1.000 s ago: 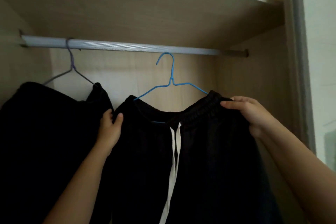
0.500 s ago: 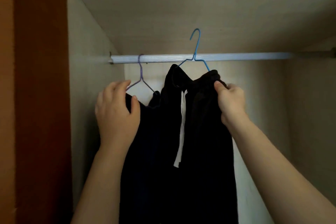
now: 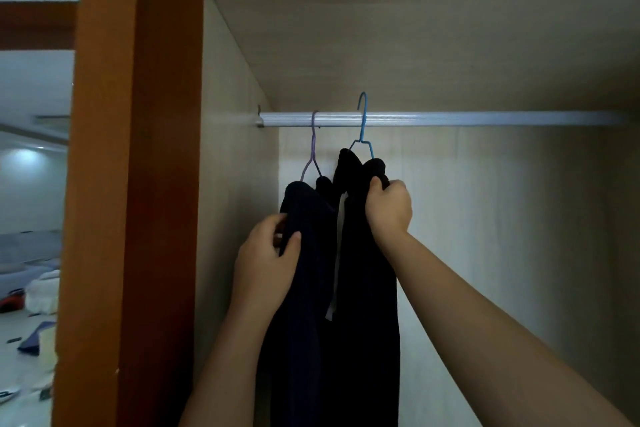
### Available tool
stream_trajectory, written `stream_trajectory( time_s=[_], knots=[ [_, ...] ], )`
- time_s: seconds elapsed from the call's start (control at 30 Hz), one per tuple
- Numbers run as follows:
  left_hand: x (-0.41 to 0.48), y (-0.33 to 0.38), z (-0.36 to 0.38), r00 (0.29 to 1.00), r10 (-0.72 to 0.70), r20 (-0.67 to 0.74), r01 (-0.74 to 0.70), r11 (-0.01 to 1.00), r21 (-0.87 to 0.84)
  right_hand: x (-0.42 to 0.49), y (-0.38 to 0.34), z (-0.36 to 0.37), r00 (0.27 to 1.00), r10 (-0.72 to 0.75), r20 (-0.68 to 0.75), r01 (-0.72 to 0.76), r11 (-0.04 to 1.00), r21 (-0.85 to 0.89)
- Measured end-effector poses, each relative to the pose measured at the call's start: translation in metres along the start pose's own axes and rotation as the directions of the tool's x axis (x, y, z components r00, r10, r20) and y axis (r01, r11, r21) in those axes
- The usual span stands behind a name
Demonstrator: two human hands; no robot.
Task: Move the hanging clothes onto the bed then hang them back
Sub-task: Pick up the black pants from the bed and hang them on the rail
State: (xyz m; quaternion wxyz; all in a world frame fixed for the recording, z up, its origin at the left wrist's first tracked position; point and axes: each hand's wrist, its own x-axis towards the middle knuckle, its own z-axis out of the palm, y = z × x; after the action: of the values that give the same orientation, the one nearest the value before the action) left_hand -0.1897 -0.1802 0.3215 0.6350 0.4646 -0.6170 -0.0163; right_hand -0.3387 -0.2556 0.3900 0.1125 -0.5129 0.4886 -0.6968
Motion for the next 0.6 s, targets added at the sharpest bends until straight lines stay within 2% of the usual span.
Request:
stream_trajectory(
  time_s=[0.2,0.43,0.6],
  knots=[
    [-0.004,-0.004,0.005,0.999,0.041,-0.017,-0.042,0.995,-0.085,-0.010,0.022,0.011,0.991,0.011,0.132,-0.003,0.998,-0.063],
    [-0.007,-0.006,0.010,0.993,0.111,-0.035,-0.115,0.981,-0.155,-0.010,0.024,-0.001,0.999,0.024,0.044,-0.024,1.000,-0.003],
    [-0.009,-0.009,0.014,0.994,0.112,-0.015,-0.113,0.984,-0.139,-0.013,0.025,-0.001,0.995,0.007,0.095,-0.003,0.999,-0.042]
  ],
)
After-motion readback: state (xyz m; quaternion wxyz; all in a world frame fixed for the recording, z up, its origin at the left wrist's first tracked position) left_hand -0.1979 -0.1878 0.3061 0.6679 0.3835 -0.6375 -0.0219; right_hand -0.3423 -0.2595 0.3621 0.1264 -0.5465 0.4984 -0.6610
